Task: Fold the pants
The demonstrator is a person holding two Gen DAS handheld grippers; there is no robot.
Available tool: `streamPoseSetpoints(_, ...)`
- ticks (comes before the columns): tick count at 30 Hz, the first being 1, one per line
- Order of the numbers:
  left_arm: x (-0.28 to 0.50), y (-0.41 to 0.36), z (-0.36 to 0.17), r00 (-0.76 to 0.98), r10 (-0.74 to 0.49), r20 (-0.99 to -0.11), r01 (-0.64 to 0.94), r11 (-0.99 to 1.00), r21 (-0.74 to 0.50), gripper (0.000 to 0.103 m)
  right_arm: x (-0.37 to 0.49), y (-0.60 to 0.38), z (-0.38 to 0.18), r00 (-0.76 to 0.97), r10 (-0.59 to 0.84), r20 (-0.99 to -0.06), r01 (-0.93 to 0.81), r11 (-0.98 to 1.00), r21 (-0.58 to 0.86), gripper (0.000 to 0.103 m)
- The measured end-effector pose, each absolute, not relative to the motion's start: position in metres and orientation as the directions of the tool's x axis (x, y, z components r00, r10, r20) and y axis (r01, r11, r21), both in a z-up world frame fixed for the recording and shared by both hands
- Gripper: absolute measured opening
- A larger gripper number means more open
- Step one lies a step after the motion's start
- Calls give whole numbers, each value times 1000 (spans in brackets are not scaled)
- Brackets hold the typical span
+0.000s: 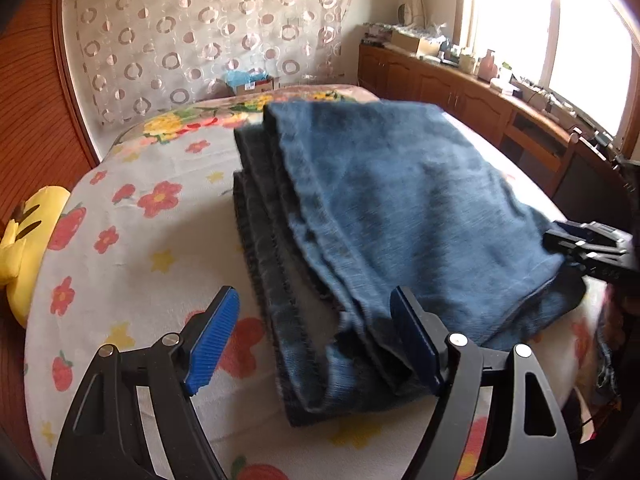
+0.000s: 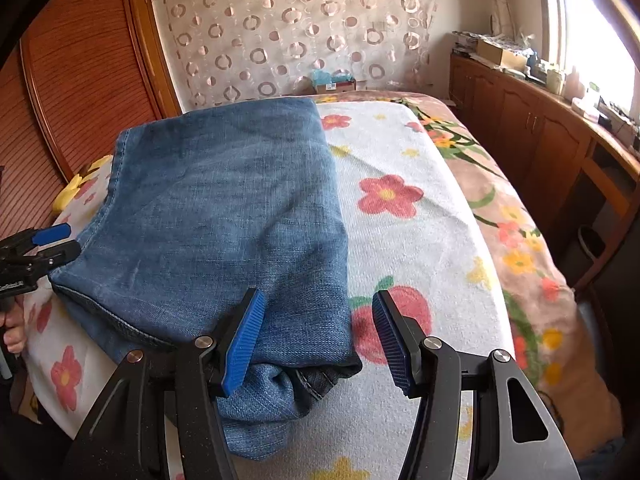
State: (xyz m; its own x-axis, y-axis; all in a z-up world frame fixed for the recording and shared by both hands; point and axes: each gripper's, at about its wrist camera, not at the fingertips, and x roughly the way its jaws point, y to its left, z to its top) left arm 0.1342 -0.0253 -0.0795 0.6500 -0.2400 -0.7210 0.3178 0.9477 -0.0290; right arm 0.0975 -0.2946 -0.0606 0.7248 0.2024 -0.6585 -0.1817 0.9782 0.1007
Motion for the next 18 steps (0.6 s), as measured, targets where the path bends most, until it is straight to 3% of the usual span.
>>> streamPoseSetpoints(8,116,-71,-54,663,-318,-677,416,909,-20,79,93,-292,-66,731,219,-646,-186,975,120,58)
streamPoseSetpoints(18,126,-107,-69,617,-316,-721,466,885,12,79,89,-286,-68,725,266,-636,-216,964,157,40)
